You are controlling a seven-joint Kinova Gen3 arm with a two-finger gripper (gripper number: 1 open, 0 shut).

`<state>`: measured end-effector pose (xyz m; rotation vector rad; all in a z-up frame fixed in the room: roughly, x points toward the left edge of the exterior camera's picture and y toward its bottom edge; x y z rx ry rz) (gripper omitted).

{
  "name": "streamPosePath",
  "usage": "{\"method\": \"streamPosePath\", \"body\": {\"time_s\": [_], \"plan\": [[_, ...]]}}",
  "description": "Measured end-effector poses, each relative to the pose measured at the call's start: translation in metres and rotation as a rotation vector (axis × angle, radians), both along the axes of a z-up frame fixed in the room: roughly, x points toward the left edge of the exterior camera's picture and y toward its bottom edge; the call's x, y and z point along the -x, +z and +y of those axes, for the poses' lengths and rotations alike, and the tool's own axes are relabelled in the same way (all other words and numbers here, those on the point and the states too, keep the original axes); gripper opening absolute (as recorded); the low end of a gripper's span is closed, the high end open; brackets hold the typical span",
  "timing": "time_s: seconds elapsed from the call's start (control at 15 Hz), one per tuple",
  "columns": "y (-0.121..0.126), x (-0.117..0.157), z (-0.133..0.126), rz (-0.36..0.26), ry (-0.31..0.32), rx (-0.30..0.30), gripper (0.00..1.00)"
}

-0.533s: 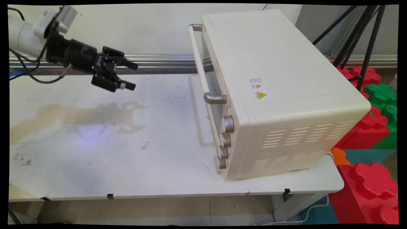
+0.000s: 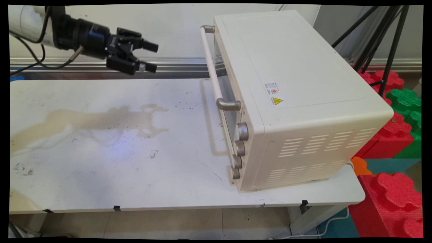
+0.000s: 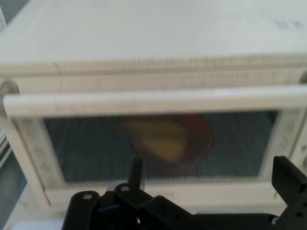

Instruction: Open the oven

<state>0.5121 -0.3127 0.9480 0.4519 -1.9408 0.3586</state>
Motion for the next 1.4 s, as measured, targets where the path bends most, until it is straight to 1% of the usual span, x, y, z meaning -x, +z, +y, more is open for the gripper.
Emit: {"method": "streamPosePath", "body": {"time_s": [0.2, 0.47, 0.93, 1.33, 1.4], "plan": [[0.012, 0.016, -0.01, 0.043, -0.006, 0.027, 1.0], [0.019, 0.038, -0.024, 0.069, -0.016, 0.052, 1.0], [0.017, 0.078, -0.047, 0.075, -0.033, 0.067, 1.0], [0.012, 0.094, -0.058, 0.059, -0.044, 0.073, 1.0], [0.012, 0.096, -0.059, 0.058, -0.046, 0.076, 0.0]]}}
